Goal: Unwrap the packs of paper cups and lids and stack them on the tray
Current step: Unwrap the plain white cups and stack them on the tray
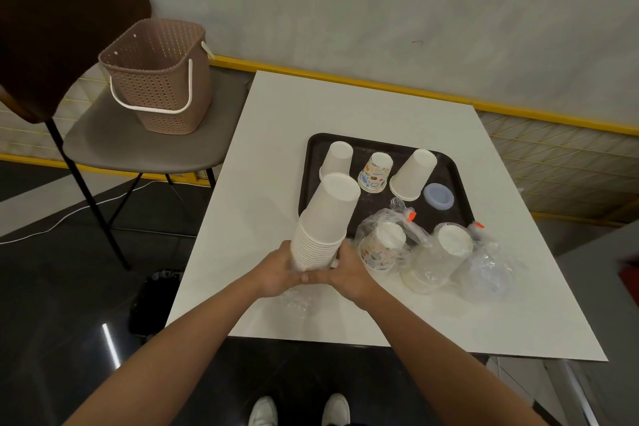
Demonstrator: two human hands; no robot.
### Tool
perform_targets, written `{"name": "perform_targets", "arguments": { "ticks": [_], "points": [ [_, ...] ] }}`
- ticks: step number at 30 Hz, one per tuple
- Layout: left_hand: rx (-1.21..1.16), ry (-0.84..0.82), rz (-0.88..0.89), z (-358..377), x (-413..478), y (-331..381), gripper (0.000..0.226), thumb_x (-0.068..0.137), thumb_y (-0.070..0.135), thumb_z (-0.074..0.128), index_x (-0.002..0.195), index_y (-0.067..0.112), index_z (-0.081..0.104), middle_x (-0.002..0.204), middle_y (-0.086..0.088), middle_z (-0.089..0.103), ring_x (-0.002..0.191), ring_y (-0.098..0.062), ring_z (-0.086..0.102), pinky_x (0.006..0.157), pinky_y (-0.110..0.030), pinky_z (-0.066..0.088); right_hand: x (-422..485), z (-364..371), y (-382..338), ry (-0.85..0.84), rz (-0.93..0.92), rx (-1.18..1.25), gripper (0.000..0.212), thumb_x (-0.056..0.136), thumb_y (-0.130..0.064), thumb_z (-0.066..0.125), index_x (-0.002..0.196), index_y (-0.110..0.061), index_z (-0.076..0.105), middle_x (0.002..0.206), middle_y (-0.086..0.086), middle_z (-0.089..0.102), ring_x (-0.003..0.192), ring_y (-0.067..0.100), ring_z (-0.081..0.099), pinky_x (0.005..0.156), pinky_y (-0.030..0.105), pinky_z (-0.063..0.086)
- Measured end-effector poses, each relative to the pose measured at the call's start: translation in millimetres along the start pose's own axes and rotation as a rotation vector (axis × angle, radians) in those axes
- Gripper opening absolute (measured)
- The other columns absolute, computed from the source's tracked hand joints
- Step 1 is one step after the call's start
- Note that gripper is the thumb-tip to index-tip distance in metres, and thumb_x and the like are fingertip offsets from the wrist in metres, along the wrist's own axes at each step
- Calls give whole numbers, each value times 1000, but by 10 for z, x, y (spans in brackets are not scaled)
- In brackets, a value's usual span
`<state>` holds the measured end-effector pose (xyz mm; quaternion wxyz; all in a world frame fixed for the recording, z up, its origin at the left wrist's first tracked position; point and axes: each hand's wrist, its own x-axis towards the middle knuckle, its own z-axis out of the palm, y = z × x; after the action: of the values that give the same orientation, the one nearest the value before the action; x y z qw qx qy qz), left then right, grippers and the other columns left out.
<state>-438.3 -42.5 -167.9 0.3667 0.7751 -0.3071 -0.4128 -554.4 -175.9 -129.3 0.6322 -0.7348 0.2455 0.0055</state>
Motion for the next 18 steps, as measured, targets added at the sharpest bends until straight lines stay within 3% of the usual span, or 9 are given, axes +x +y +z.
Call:
{"name": "perform_targets", "arguments": {
  "ticks": [2,4,11,18],
  "points": [
    [69,-8,-27,-29,-63,123,94,59,60,76,137,24,37,127,6,56,114,-14,56,95,-36,50,12,3,55,19,19,3,96,53,-9,89,135,-15,39,127,-2,56,121,14,50,94,26,49],
    [135,-3,-50,-33,-87,183,86,61,52,78,133,21,40,121,5,58,108,-16,57,90,-32,51,16,11,94,31,26,5,91,50,-9,89,130,-13,45,123,1,60,118,18,53,94,32,50],
    [227,17,-51,-7,-54,142,72,79,34,74,138,14,37,128,-6,57,112,-25,56,93,-34,48,52,23,84,46,-15,-35,94,44,-17,89,129,-12,47,121,5,61,115,20,57,89,31,53],
    [220,-35,-21,-11,-84,177,63,86,35,65,140,17,37,131,-3,56,116,-24,55,95,-30,45,26,21,55,45,-37,-21,91,47,-13,87,128,-16,45,120,-1,60,114,14,57,83,23,51]
  ]
}}
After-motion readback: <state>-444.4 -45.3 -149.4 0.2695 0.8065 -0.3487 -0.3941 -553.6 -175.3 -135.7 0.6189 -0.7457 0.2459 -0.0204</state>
